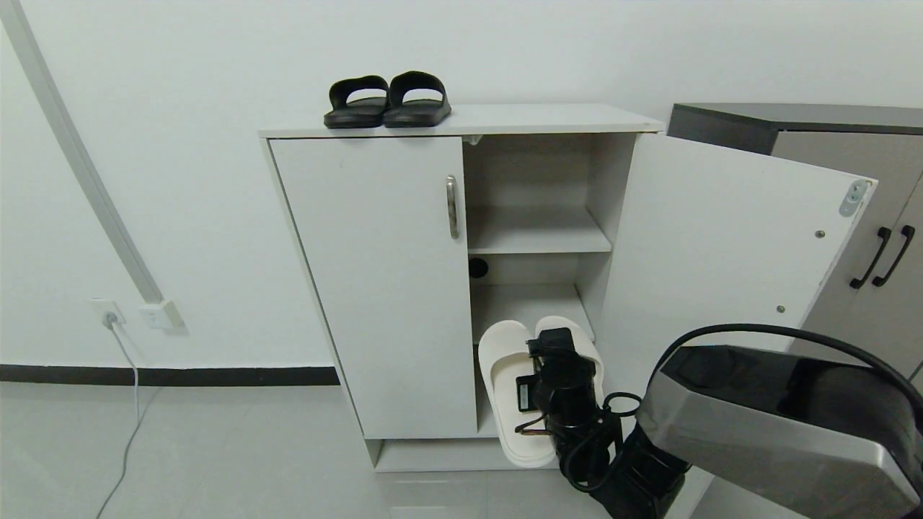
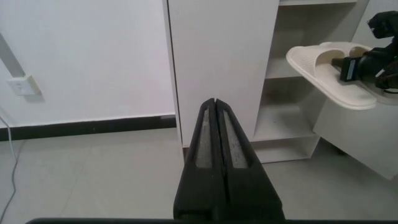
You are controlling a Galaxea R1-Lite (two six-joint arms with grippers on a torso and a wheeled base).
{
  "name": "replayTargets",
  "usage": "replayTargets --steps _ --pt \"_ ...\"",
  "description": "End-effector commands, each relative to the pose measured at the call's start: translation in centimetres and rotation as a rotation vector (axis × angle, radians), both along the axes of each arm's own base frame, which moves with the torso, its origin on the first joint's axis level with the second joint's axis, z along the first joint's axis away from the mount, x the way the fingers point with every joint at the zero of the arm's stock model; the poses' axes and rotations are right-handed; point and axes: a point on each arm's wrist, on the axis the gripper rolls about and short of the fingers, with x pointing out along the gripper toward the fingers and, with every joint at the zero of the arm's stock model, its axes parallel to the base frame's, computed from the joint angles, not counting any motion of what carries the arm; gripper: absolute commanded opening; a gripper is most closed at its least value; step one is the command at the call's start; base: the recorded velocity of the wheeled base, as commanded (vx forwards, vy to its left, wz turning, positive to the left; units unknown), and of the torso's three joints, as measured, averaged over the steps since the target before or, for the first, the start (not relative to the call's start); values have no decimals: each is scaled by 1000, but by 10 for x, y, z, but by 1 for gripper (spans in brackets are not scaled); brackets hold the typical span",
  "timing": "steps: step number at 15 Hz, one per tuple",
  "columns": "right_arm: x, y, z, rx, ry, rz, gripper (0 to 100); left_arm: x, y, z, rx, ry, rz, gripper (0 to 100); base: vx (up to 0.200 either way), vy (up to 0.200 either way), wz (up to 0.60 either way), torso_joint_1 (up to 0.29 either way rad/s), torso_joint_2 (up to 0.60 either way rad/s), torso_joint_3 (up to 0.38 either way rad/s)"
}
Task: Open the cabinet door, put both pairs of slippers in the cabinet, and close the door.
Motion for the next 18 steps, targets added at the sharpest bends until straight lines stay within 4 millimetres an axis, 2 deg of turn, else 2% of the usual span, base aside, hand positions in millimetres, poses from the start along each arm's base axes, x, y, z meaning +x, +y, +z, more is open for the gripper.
replayTargets --steps 1,12,18 --pt "4 1 -13 -13 15 -4 0 0 0 0 0 1 1 0 0 0 0 0 0 0" --pt "6 -1 -18 -27 18 -53 0 0 0 0 0 3 0 0 0 0 0 0 0 0" --pt "6 -2 -19 -13 20 -58 0 0 0 0 0 1 1 0 0 0 0 2 2 -172"
